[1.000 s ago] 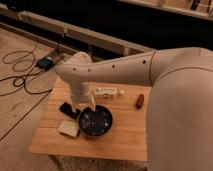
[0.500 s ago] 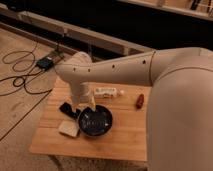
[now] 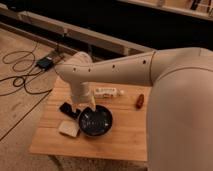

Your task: Place the pepper in the ceramic cup

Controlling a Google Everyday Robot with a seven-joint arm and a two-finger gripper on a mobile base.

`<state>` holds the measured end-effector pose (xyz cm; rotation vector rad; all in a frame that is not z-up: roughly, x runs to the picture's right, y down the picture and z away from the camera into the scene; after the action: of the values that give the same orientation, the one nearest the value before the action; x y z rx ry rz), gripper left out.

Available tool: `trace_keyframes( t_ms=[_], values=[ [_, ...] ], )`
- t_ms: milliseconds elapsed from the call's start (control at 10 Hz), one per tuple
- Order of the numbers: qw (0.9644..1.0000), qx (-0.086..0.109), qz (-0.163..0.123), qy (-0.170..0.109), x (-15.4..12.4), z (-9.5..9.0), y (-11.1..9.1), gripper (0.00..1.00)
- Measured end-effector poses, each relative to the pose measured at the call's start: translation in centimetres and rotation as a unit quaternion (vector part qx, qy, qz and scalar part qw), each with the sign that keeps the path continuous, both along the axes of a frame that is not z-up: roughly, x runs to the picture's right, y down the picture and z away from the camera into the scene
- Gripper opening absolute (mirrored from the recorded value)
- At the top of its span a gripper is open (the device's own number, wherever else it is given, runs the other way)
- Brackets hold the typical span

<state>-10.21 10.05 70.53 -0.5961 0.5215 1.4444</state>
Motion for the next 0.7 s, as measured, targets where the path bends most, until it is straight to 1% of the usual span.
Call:
trace_keyframes(
  t_ms=[200,300,600,700],
  values=[
    [0.9999,0.001,0.014,0.004,2.6,1.7,-0.8,0.65],
    [0.9997,0.002,0.023,0.006,4.5,2.9,-1.3,0.65],
    [0.9989,0.008,0.043,0.019,11.6,6.7,-2.4,0.65],
    [0.9986,0.009,0.048,0.022,13.3,7.7,-2.6,0.65]
  ],
)
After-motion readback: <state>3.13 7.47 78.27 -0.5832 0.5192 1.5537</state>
